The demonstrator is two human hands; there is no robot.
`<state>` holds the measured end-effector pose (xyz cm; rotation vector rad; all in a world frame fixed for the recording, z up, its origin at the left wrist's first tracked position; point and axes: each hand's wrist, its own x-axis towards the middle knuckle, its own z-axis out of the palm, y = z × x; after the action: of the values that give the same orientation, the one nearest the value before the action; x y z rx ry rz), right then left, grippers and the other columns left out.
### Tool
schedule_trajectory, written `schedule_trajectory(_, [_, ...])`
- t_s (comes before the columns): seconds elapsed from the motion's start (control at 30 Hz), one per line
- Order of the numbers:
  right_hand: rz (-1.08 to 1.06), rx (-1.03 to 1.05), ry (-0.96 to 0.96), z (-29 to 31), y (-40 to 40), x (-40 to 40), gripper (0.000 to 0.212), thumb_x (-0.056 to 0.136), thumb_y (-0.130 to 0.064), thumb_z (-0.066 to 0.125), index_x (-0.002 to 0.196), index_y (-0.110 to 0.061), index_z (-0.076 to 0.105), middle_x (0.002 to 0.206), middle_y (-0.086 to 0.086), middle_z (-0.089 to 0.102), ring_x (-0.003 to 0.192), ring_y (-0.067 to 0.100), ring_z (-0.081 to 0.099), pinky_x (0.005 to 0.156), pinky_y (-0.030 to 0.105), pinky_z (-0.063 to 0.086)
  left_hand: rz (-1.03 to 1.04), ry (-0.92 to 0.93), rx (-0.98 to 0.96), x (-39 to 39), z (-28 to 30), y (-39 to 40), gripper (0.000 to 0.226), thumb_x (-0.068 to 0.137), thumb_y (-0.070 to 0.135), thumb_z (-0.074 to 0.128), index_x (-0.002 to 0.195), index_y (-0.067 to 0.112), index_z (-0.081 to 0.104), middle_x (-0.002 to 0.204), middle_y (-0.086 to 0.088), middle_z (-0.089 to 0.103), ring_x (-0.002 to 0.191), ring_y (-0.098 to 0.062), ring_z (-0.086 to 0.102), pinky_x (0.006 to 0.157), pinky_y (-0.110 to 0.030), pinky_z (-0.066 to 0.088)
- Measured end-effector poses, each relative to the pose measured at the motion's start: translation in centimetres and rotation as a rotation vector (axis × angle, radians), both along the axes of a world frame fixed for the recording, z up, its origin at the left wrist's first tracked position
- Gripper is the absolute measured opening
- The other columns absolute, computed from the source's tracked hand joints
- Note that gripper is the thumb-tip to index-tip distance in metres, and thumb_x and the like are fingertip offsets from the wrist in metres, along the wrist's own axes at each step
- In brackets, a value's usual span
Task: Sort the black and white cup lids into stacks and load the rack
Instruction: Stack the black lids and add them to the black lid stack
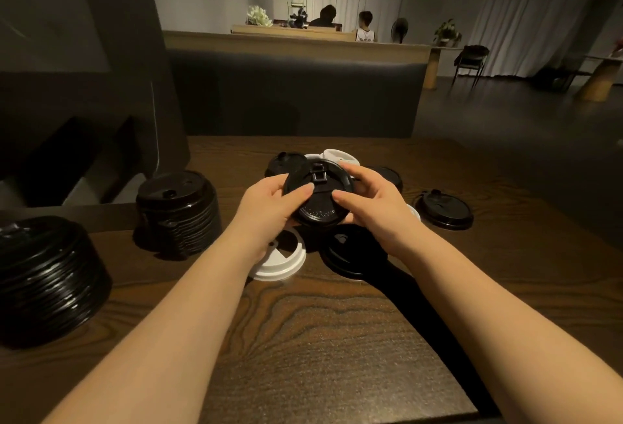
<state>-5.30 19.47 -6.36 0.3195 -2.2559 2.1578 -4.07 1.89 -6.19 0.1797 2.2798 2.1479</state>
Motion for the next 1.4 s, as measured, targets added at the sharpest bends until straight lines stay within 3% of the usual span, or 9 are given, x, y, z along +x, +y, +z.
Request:
schedule_trajectory(0.13, [-0.01,0.074,-0.059,2.2,-1.0,0.2,0.031,0.089,-0.004,0.06,0.113,-0.023,0.058,0.114,0.008,0.063,0.103,0.024,0.064,0.091,0.042,0.054,0.08,-0.028,-0.003,0.5,1.4,-0.5,0.026,0.09,0.022,0.063,0.116,0.022,0.066,0.11,-0.003,0.07,0.103,-0.02,0.066,0.093,-0.044,0.053])
schedule_trajectory(0.27, [0.088,0.052,-0.049,4.7,-2.0,1.7,0.015,0.095,-0.017,0.055,0.085,-0.019,0.066,0.075,-0.002,0.062,0.067,0.009,0.059,0.061,0.02,0.047,0.071,-0.005,-0.002,1.5,3.6,-2.2,0.037,0.087,0.019,0.067,0.124,0.019,0.064,0.114,-0.003,0.068,0.105,-0.02,0.065,0.09,-0.04,0.055])
schedule_trajectory(0.57, [0.106,-0.023,-0.056,6.3,-8.9,5.7,0.012,0.092,-0.014,0.058,0.084,-0.01,0.065,0.079,0.005,0.065,0.071,0.014,0.066,0.061,0.023,0.052,0.238,-0.232,0.129,7.2,4.8,-6.9,0.032,0.085,0.027,0.07,0.111,0.009,0.066,0.098,-0.008,0.072,0.088,-0.021,0.07,0.059,-0.03,0.055])
schedule_trajectory(0.77, [0.116,-0.146,-0.218,4.6,-13.4,7.2,0.018,0.091,-0.023,0.055,0.101,-0.01,0.063,0.098,0.011,0.066,0.088,0.023,0.064,0.074,0.031,0.05,0.302,-0.264,0.325,10.2,4.4,-9.4,0.042,0.083,0.018,0.072,0.12,0.003,0.06,0.108,-0.016,0.07,0.096,-0.028,0.07,0.083,-0.042,0.058])
schedule_trajectory(0.9, [0.224,-0.184,-0.214,4.1,-15.7,8.0,0.018,0.093,-0.03,0.054,0.091,-0.015,0.062,0.075,0.004,0.056,0.062,0.015,0.049,0.057,0.024,0.033,0.391,-0.213,0.39,11.4,5.3,-11.5,0.037,0.085,0.016,0.07,0.118,0.002,0.061,0.104,-0.014,0.069,0.095,-0.025,0.069,0.08,-0.038,0.059])
schedule_trajectory(1.0, [0.272,-0.162,-0.169,4.2,-17.2,8.4,0.014,0.094,-0.025,0.055,0.093,-0.012,0.061,0.072,0.003,0.054,0.054,0.011,0.048,0.053,0.021,0.034,0.432,-0.208,0.396,12.0,5.7,-13.4,0.035,0.086,0.016,0.069,0.118,0.003,0.061,0.105,-0.012,0.068,0.095,-0.023,0.067,0.073,-0.033,0.059])
schedule_trajectory(1.2, [0.215,-0.1,-0.154,5.3,-21.8,8.6,0.035,0.093,-0.018,0.059,0.127,-0.008,0.055,0.098,0.009,0.062,0.054,0.007,0.059,0.044,0.017,0.041,0.701,-0.054,0.143,11.5,5.2,-17.3,0.04,0.08,0.037,0.072,0.11,0.011,0.067,0.105,-0.006,0.069,0.096,-0.022,0.067,0.08,-0.037,0.057])
schedule_trajectory(1.3, [0.238,0.004,-0.076,5.6,-24.0,8.8,0.005,0.094,-0.018,0.057,0.097,-0.018,0.062,0.082,-0.002,0.06,0.059,0.003,0.055,0.044,0.013,0.042,0.859,0.054,-0.083,12.0,5.4,-18.9,0.04,0.072,0.057,0.057,0.081,0.021,0.072,0.091,-0.004,0.071,0.095,-0.025,0.065,0.085,-0.045,0.055])
schedule_trajectory(1.4, [0.185,0.095,0.04,5.5,-25.6,8.6,0.019,0.094,-0.02,0.057,0.076,-0.026,0.057,0.074,-0.01,0.058,0.062,-0.001,0.056,0.055,0.009,0.046,0.906,-0.045,-0.138,12.1,5.0,-20.4,0.066,0.064,0.066,0.052,0.102,0.015,0.07,0.104,-0.005,0.068,0.104,-0.028,0.06,0.091,-0.049,0.05])
